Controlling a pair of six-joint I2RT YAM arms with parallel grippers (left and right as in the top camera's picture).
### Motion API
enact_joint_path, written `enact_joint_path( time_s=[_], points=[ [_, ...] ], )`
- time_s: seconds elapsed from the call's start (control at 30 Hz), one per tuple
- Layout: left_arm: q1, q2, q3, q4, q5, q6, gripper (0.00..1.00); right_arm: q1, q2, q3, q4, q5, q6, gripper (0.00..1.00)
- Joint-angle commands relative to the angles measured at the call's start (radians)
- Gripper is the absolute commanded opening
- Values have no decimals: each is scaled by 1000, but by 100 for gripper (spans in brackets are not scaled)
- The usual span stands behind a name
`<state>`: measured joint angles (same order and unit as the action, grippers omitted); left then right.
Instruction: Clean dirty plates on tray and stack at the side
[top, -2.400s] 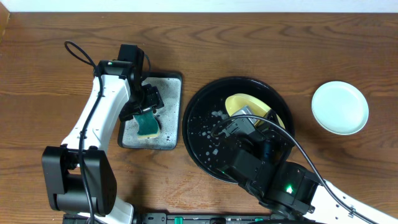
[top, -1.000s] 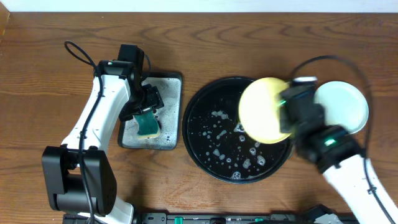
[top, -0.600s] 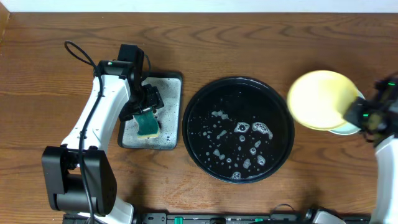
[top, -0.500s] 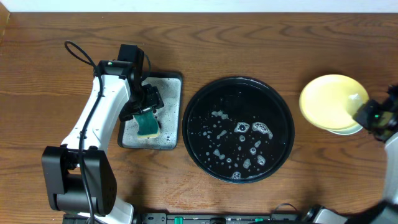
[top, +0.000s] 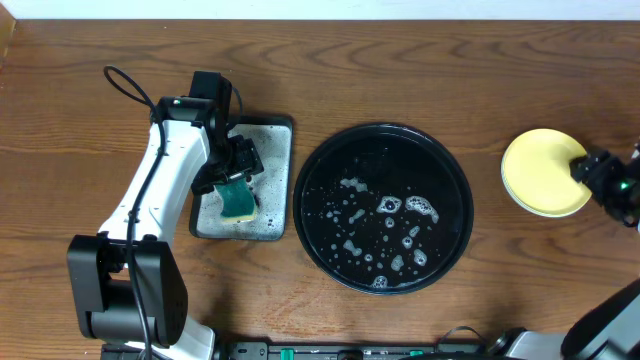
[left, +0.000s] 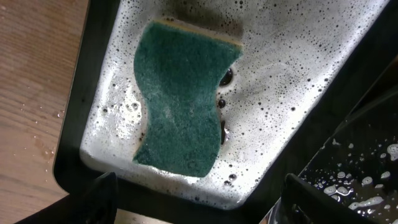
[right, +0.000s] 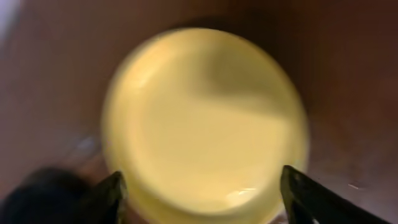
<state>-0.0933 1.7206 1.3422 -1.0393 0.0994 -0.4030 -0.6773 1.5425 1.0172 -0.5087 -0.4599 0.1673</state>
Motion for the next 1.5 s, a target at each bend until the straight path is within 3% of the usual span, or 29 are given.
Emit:
enact_joint_path(
  time_s=[0.0,0.27,0.53,0.73,0.97,1.13,1.27,1.47],
  points=[
    [2,-17,3,-2,-2,6,84,57,-177,18,-15,-273,-23,99],
    [2,-17,3,-2,-2,6,84,386,-572,17,-171,-268,-79,99],
    [3,-17,3,-2,-2,6,84,710,-767,17,-278,-150,-78,99],
    [2,-17,3,-2,-2,6,84,764,-765,17,-300,-150,23,99],
    [2,-17,3,-2,-2,6,84,763,-766,17,-376,-135,-4,99],
    [2,-17,3,-2,-2,6,84,765,-774,17,-451,21,-47,99],
    [2,-17,3,-2,-2,6,84,772,-851,-29,-362,198,-113,99],
    [2,-17,3,-2,-2,6,84,772,-1087,-268,-178,283,-146,99]
  ],
)
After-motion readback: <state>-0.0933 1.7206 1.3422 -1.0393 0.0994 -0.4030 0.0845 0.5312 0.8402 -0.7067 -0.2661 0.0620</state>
